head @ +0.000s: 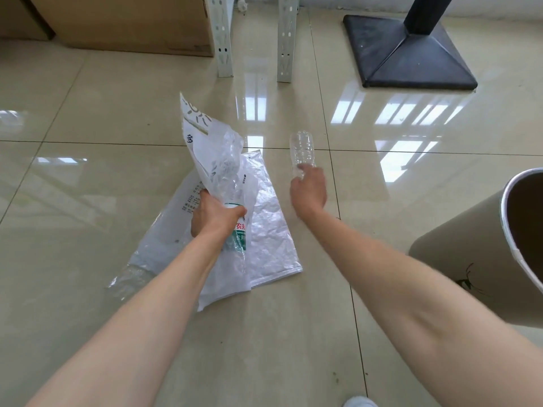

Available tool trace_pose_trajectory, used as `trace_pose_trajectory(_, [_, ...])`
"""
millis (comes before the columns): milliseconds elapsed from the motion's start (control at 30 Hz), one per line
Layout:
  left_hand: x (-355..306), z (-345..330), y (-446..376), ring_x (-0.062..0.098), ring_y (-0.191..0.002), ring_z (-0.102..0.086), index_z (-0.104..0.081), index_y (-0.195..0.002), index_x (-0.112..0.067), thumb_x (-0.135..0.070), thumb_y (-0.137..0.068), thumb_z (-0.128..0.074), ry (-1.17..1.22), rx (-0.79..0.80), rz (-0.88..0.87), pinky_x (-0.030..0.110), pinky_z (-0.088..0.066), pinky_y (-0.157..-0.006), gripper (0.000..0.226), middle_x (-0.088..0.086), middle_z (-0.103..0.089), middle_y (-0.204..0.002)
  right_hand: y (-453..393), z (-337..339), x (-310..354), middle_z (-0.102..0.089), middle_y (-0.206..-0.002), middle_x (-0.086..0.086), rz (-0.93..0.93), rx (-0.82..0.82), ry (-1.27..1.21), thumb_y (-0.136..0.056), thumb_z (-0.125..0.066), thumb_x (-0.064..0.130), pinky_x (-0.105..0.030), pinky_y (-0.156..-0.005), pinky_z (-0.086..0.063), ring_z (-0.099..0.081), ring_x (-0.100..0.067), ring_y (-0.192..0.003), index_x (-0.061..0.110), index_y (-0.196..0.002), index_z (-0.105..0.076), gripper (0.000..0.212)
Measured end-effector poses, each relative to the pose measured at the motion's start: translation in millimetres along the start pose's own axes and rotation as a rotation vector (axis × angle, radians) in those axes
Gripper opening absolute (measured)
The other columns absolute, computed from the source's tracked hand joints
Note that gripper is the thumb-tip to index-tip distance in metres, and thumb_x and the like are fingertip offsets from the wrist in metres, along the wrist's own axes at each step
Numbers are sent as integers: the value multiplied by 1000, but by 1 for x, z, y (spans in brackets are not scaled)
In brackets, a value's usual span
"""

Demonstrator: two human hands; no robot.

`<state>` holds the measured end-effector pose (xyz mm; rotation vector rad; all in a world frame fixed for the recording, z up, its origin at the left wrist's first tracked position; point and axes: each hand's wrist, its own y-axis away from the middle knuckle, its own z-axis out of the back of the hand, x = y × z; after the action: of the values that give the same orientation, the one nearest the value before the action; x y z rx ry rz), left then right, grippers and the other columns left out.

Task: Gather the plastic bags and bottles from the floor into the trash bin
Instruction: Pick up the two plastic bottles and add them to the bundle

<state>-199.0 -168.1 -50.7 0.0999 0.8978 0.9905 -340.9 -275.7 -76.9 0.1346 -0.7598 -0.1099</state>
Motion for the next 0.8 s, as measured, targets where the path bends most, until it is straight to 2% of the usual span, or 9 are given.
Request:
trace_pose_trajectory(67, [-2, -1, -5, 33, -110, -61, -43, -130, -17, -37, -65, -78, -5, -1, -16, 43, -51, -92, 77, 5, -63, -123, -33, 9, 0, -44, -138, -9, -9, -41, 190, -94, -47, 17, -40, -101, -37, -44, -26, -127, 18, -138, -45, 43])
trace_pose_trajectory(167, [-8, -4, -13, 33, -110, -61, -32, -141, -22, -35, -67, -77, -26, 6, -58, 42, -51, -90, 87, 5, -61, -126, -61, 9, 4, -41, -141, -16, -65, 63, 339, -96, -49, 35, -46, -103, -33, -40, -33, -130, 13, -146, -26, 59])
trace_pose_trajectory(233, [-13, -7, -17, 34, -107, -62, -23, -146, -26, -34, -67, -77, -41, 16, -84, 44, -52, -89, 96, 4, -61, -125, -70, 3, 4, -43, -140, -19, -105, 149, 353, -95, -50, 43, -47, -103, -34, -43, -36, -129, 12, -151, -11, 75])
trace_pose_trajectory(333, [-18, -13, -22, 34, -103, -62, -11, -149, -32, -33, -65, -76, -33, 42, -94, 47, -55, -87, 105, 2, -61, -121, -71, -7, -2, -49, -138, -21, -112, 279, 318, -95, -52, 39, -46, -100, -42, -50, -37, -124, 11, -153, 4, 85])
trace_pose_trajectory(400, [-19, -15, -23, 34, -105, -62, -7, -149, -35, -33, -63, -75, 7, 59, -97, 48, -53, -90, 109, 1, -61, -125, -65, -10, -3, -50, -137, -22, -78, 318, 300, -94, -57, 32, -44, -96, -44, -52, -38, -122, 8, -152, 4, 87])
trace_pose_trajectory(500, [-15, -16, -23, 34, -115, -59, -7, -150, -33, -29, -62, -75, 120, 63, -101, 45, -49, -98, 111, 1, -57, -135, -47, -10, -3, -45, -143, -23, -76, 386, 172, -88, -66, 26, -43, -99, -44, -49, -39, -126, 7, -152, 1, 95])
trace_pose_trajectory(567, [-12, -14, -22, 29, -112, -61, -17, -148, -28, -26, -59, -78, 270, 60, -122, 42, -50, -98, 107, -2, -60, -126, -31, -8, -4, -43, -142, -20, -103, 359, 8, -80, -72, 27, -40, -93, -48, -51, -37, -122, 8, -150, -14, 93])
trace_pose_trajectory(667, [-23, -4, -10, 21, -102, -68, -40, -134, -20, -27, -48, -82, 456, 79, -178, 43, -55, -94, 96, -5, -67, -111, -6, 8, 2, -44, -137, -12, -109, 299, -151, -75, -73, 26, -35, -82, -50, -55, -31, -113, 11, -143, -30, 81])
trace_pose_trajectory(800, [-68, 11, 32, 20, -90, -74, -58, -120, -4, -15, -55, -81, 551, 174, -347, 30, -61, -80, 69, 10, -74, -103, 22, 48, 21, -45, -133, -9, -95, 252, -368, -76, -72, 17, -37, -87, -52, -56, -26, -114, 16, -136, -36, 70])
